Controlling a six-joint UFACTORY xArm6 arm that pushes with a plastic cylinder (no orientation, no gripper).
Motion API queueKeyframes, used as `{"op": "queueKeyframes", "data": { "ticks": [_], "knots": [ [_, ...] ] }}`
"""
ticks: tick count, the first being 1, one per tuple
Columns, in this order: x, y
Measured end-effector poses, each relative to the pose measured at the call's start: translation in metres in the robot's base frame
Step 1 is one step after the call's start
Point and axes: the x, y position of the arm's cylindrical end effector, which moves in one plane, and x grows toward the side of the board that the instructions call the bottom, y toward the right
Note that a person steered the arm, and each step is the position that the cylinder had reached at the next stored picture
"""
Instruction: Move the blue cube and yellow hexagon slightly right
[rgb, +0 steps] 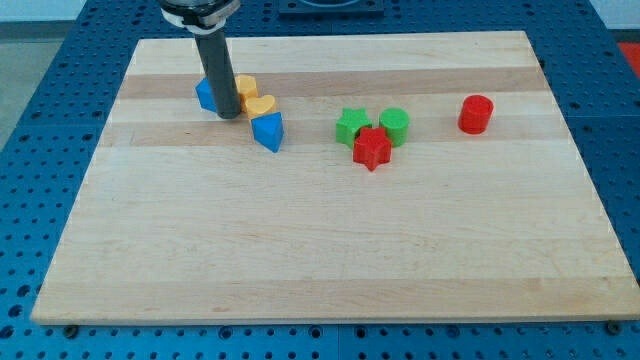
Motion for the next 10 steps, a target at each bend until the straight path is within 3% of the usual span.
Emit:
{"op": "queueKeyframes", "data": {
  "ticks": [1,3,4,5,7,8,10],
  "knots": [
    [0.013,-0.004],
    [0.085,-0.005],
    [0.086,-0.034],
    [0.062,-0.077],
    [-0.07,-0.129],
    [-0.091,-0.088],
    [-0.089,-0.065]
  ]
}}
